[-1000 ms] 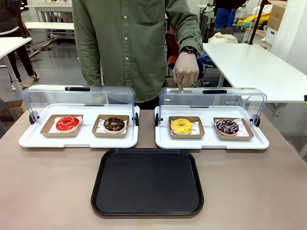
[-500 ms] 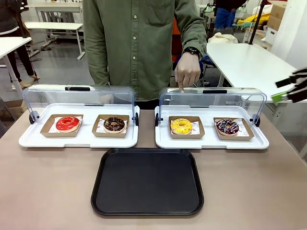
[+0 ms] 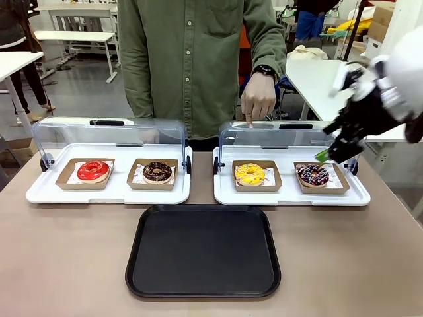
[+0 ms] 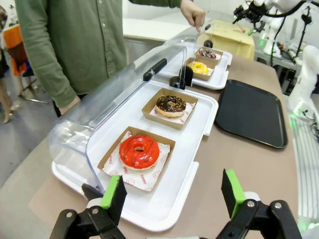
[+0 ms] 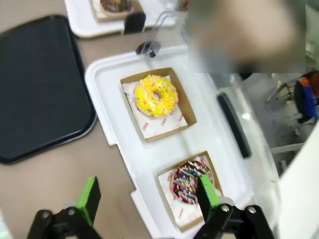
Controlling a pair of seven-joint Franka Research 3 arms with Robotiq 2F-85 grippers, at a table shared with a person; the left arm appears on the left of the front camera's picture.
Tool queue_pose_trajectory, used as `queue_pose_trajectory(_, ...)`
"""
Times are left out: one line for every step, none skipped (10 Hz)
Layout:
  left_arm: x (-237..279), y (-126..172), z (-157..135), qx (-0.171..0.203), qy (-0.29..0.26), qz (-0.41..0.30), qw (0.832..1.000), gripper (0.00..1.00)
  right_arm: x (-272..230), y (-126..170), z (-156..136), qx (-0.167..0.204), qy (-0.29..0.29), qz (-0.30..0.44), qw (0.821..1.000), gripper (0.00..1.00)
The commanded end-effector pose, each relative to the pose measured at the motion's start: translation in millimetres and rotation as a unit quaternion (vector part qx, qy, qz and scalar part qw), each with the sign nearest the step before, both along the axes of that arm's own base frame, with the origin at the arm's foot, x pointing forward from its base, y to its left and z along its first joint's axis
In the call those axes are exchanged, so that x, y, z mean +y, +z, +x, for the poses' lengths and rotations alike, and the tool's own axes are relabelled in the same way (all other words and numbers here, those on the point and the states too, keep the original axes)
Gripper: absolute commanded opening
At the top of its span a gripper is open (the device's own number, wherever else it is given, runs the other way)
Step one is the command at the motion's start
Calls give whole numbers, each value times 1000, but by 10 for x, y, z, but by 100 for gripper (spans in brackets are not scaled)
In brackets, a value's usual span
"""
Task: Move the third donut from the left to the tray.
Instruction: Pick up the Paper togo box containing the Donut indicated by the person and place it on the Handle tray.
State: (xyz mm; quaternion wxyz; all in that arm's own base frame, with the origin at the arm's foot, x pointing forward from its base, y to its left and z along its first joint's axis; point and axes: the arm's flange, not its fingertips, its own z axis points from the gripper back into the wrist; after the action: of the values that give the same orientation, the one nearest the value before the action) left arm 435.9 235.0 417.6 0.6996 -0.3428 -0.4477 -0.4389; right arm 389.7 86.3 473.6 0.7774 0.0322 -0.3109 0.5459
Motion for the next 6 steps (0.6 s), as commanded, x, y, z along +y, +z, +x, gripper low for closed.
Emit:
queue_pose_trajectory(4, 11, -9, -8, -2, 4, 1000, 100, 316, -273, 147, -16, 3, -63, 998, 100)
queue_pose_trajectory(4, 11, -9, -8, -2, 4, 1000, 100, 471, -395, 237, -15, 19, -79, 997, 100)
queue_pose_trajectory(4, 11, -9, -8, -2, 4, 1000, 100, 649, -503, 397, -19, 28, -96, 995, 100)
queue_pose_trajectory(4, 11, -9, -8, -2, 4, 1000, 100, 665, -578, 523, -22, 32, -116, 993, 100)
queue_pose_trajectory(4, 11, -9, -8, -2, 4, 1000, 100, 739, -677, 597, -16, 42, -128, 991, 100)
queue_pose_trajectory(4, 11, -9, -8, -2, 4, 1000, 100, 832, -792, 602, -6, 42, -135, 990, 100)
